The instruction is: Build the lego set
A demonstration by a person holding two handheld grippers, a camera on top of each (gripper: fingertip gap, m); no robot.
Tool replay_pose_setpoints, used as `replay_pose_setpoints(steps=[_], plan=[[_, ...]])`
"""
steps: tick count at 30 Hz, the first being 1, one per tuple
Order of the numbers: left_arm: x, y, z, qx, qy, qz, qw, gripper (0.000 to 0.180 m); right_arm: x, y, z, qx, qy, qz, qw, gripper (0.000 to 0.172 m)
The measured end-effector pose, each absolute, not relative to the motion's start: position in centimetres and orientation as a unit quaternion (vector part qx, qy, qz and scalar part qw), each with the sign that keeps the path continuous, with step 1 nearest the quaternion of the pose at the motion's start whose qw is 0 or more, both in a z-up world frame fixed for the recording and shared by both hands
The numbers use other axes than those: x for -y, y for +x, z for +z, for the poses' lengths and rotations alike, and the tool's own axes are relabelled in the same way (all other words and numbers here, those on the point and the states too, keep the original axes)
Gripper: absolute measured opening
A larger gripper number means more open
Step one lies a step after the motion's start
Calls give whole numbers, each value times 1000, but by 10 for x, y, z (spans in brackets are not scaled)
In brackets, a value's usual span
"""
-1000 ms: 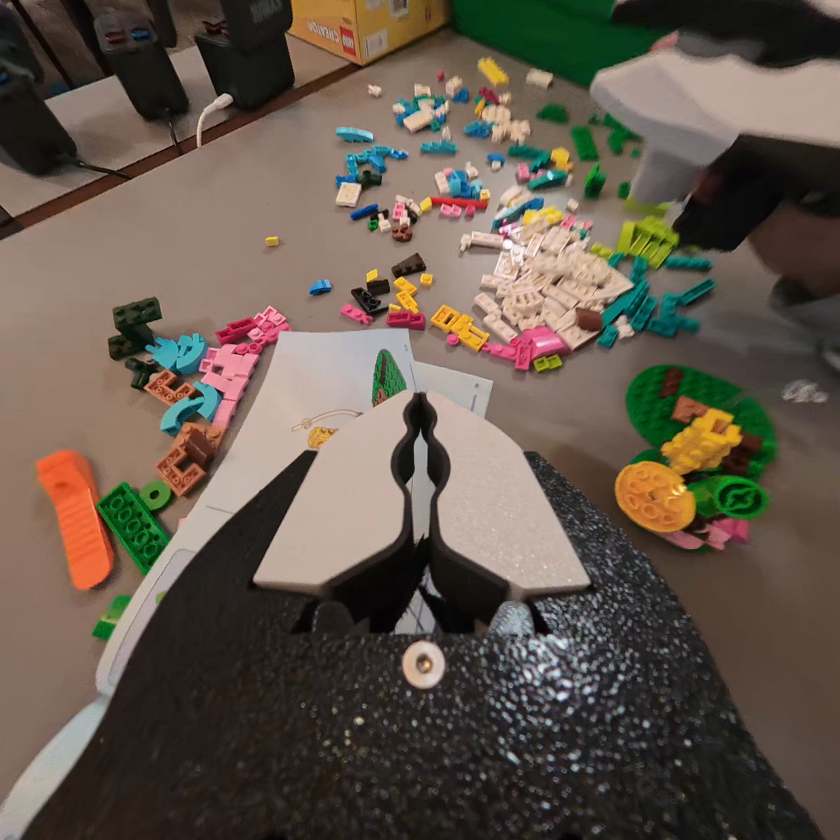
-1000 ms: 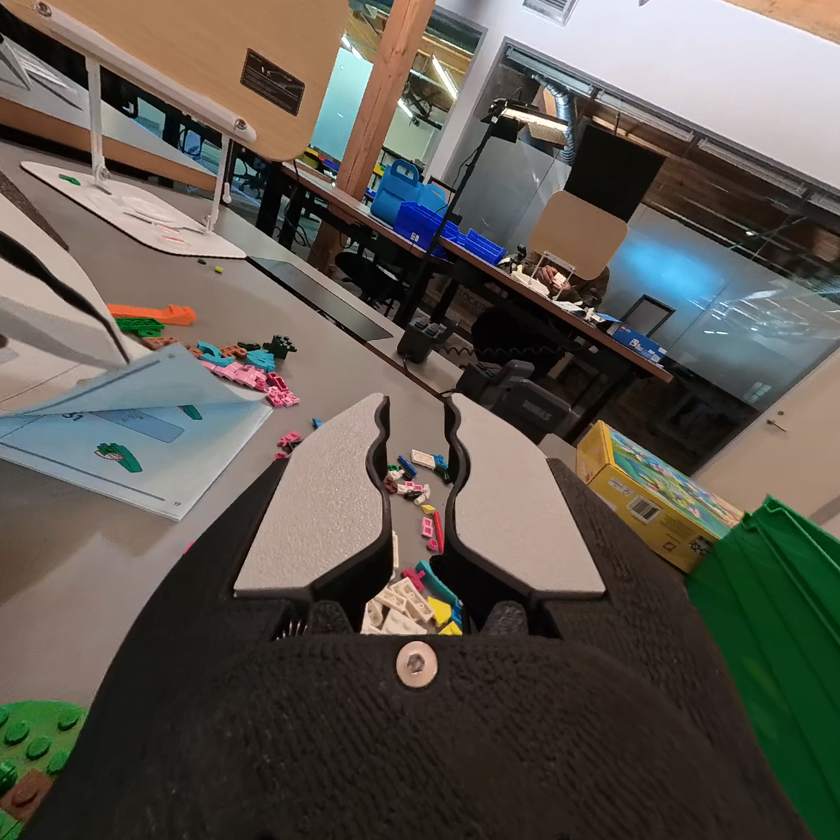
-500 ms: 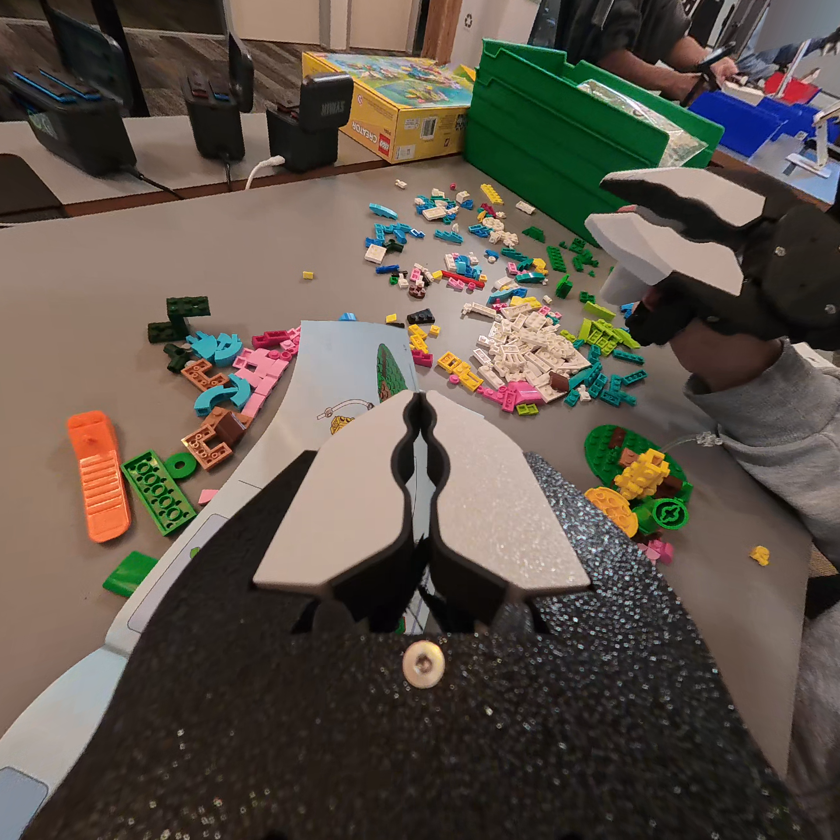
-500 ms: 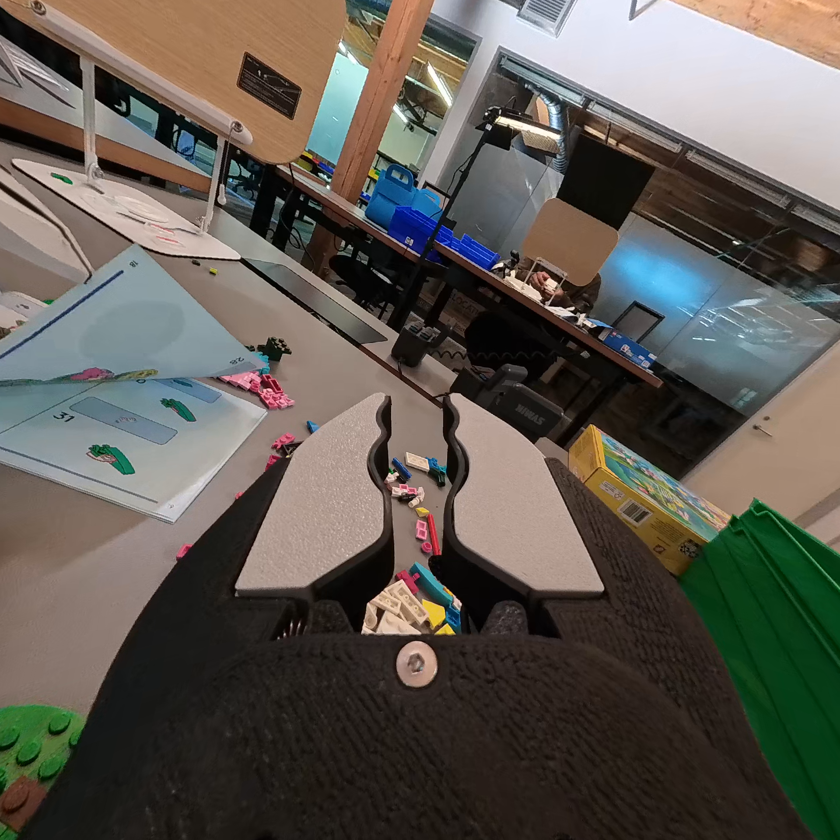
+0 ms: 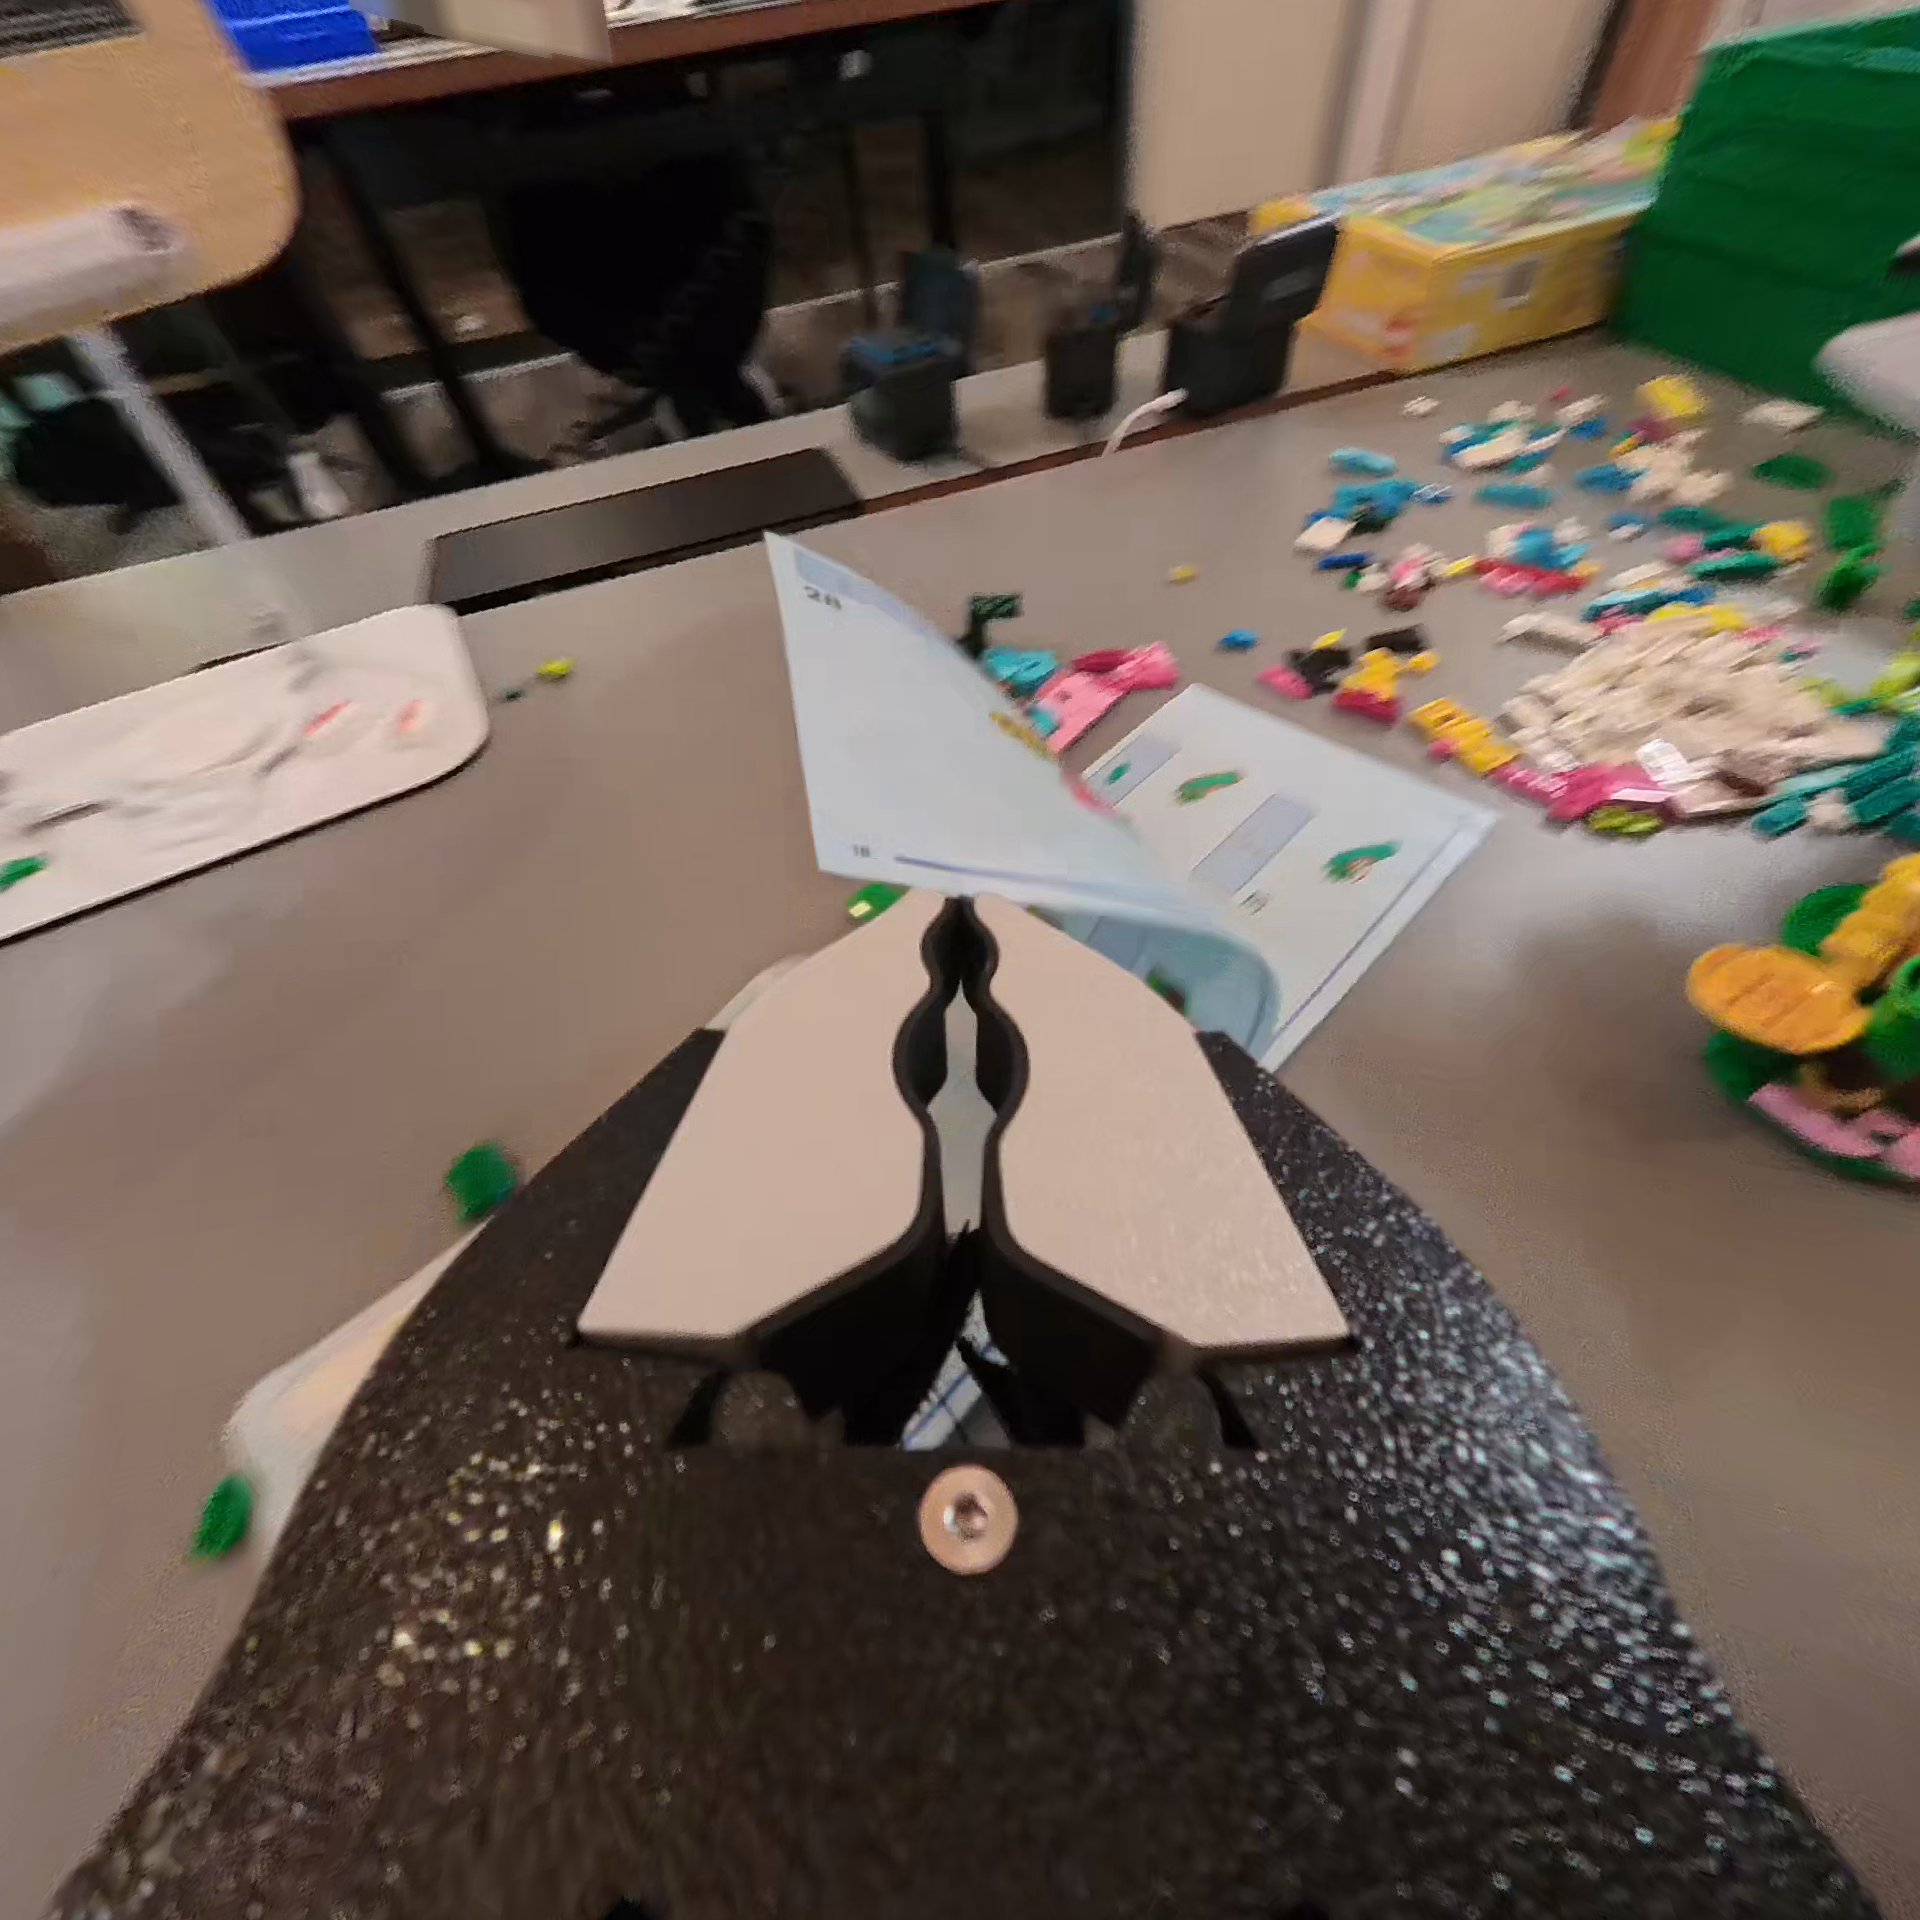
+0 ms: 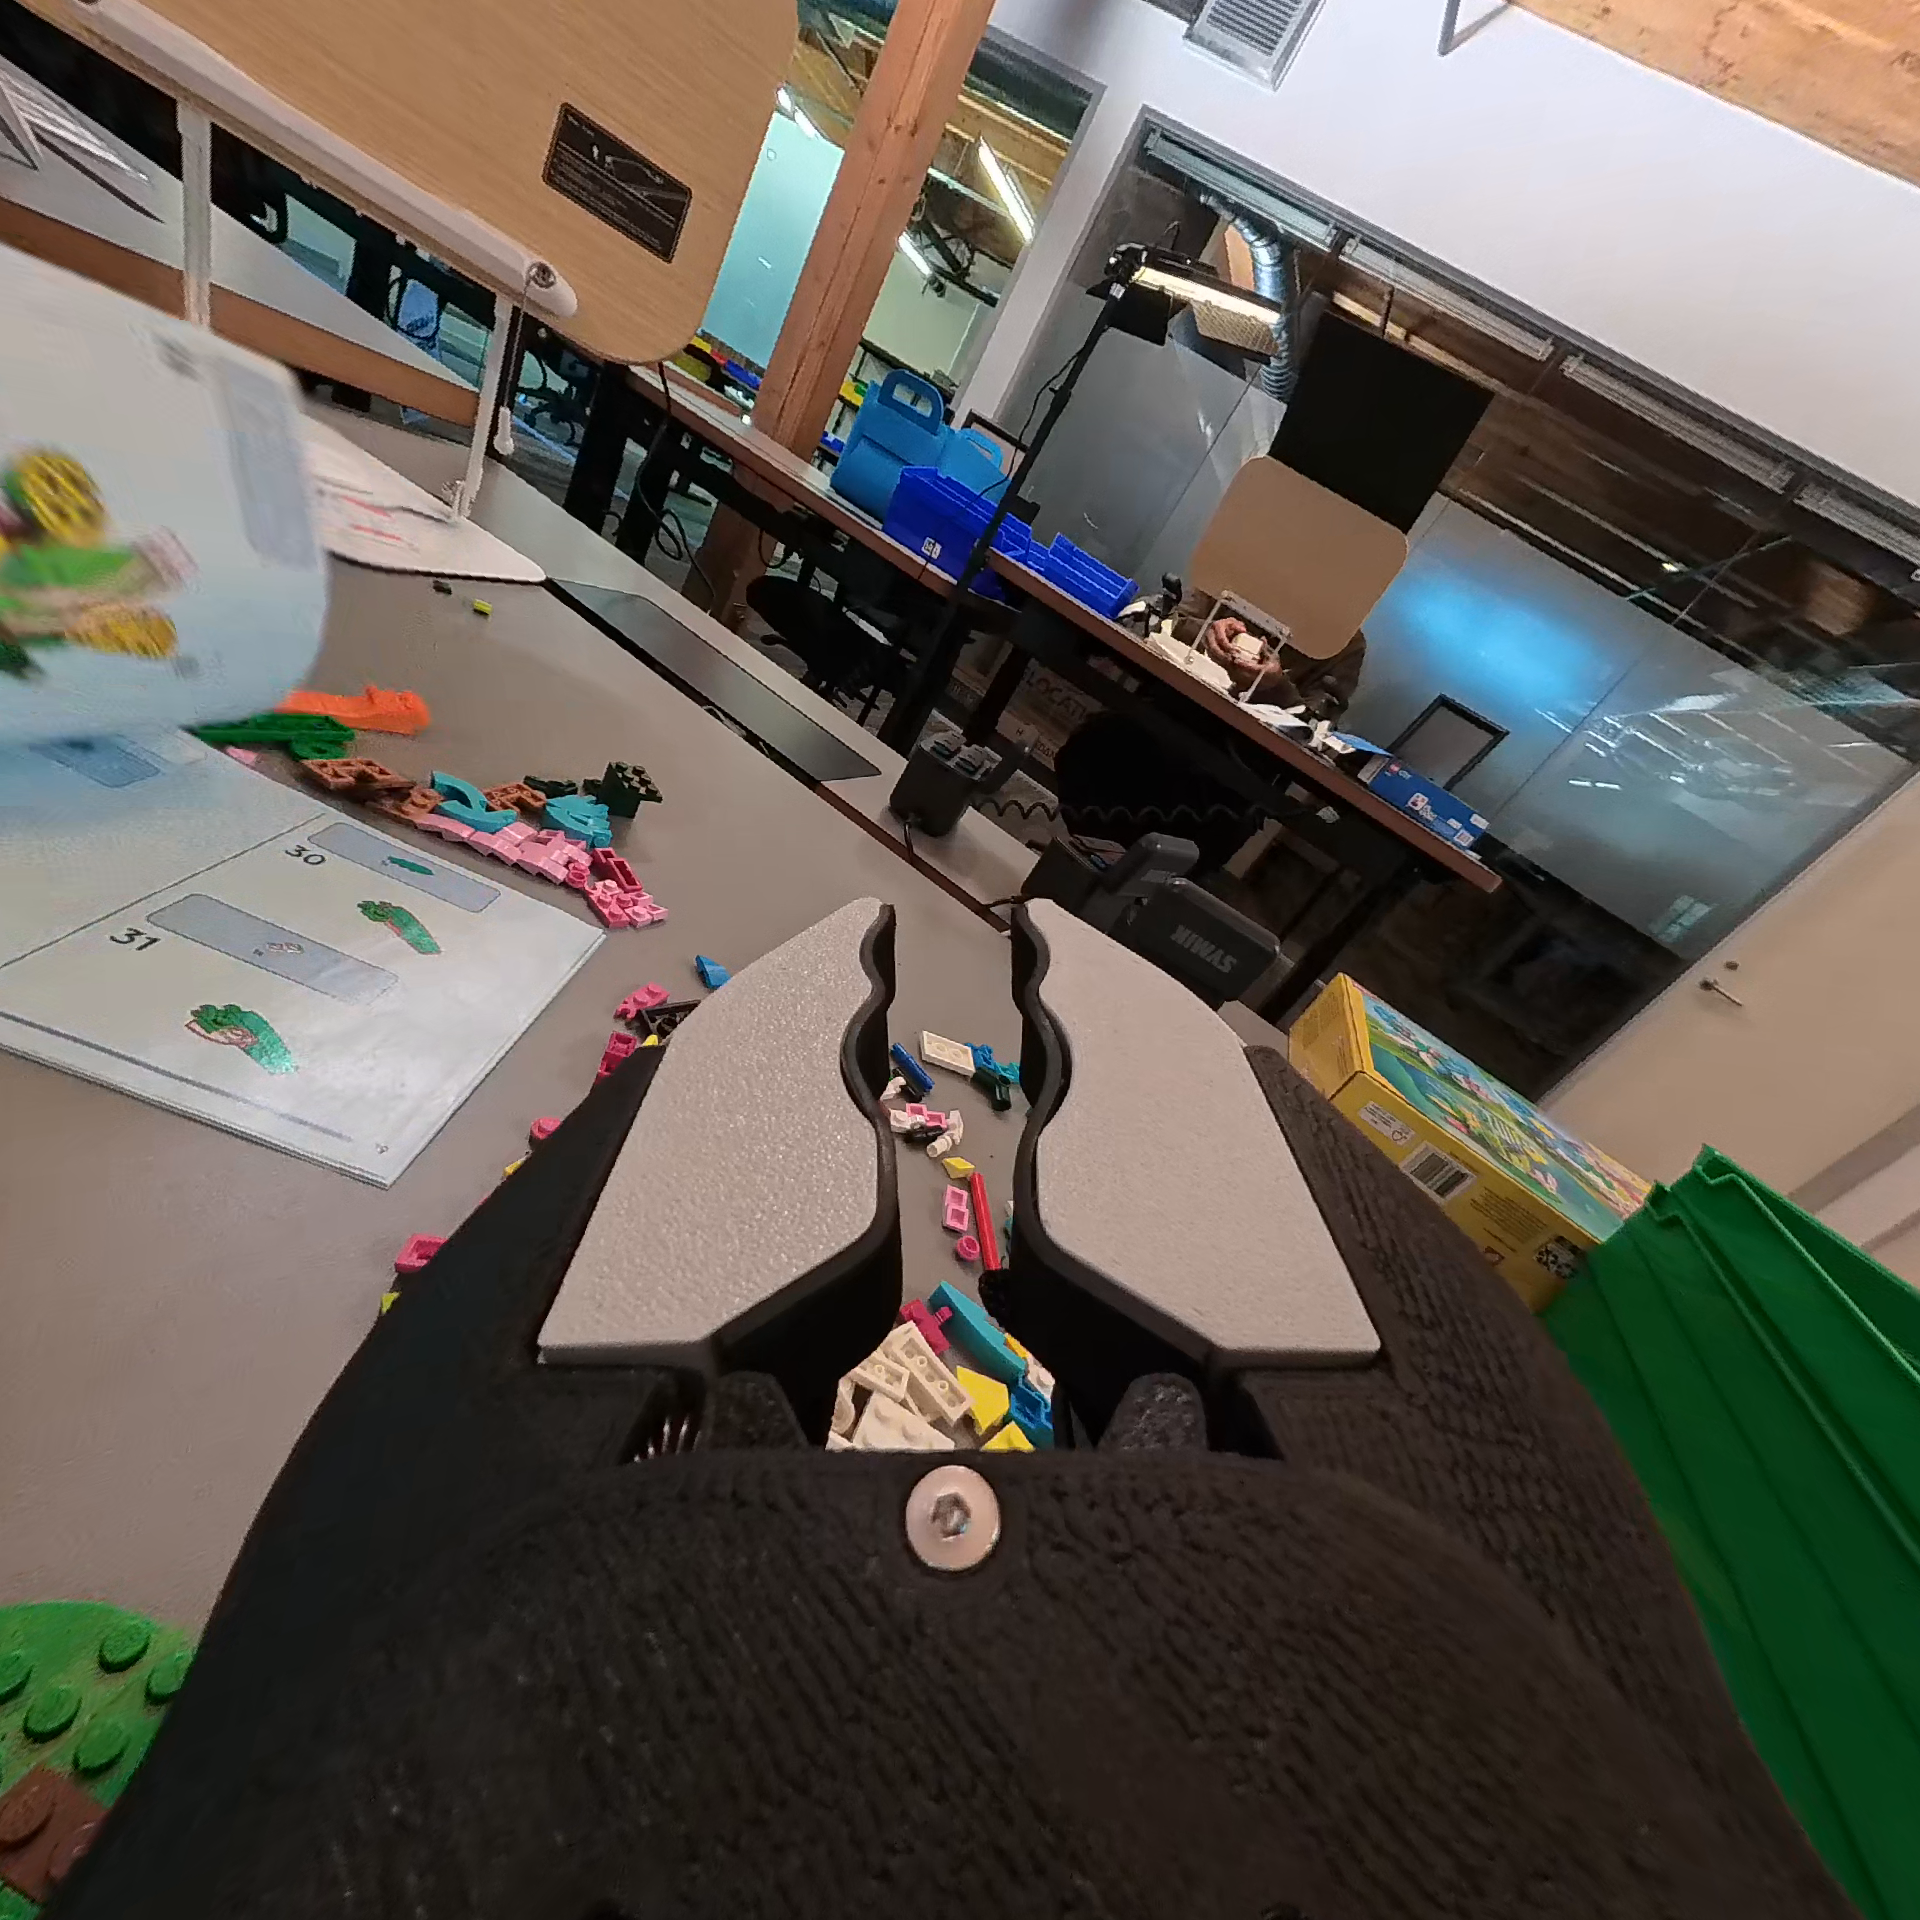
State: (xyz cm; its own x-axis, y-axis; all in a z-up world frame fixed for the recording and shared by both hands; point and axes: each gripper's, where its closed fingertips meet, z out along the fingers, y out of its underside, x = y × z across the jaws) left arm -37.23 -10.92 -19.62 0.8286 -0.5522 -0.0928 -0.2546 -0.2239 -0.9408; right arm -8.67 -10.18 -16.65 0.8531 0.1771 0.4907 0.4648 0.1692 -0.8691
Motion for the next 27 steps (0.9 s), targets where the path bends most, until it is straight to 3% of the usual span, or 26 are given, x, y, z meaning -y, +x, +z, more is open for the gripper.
replay_pose_setpoints(steps=[7,14,15,16,17,21,25,27], plan=[[141,-433,-208,-214,-797,-89,557,0,101,-87,-170,261,-638,-113,716,19],[143,-380,-215,-265,-767,-155,564,0,99,-89,-175,275,-641,-127,705,19],[142,-363,-218,-293,-761,-151,559,5,99,-89,-176,277,-641,-128,704,19],[140,-347,-224,-321,-761,-145,545,26,99,-89,-176,278,-641,-130,704,19],[138,-331,-232,-349,-762,-142,527,34,99,-90,-176,279,-640,-130,703,19],[131,-276,-249,-437,-740,-143,491,44,99,-90,-177,282,-639,-133,703,19],[120,-239,-271,-473,-763,-158,412,72,99,-90,-176,280,-639,-130,705,18],[113,-227,-277,-492,-760,-154,396,71,100,-90,-174,279,-637,-128,707,18]])
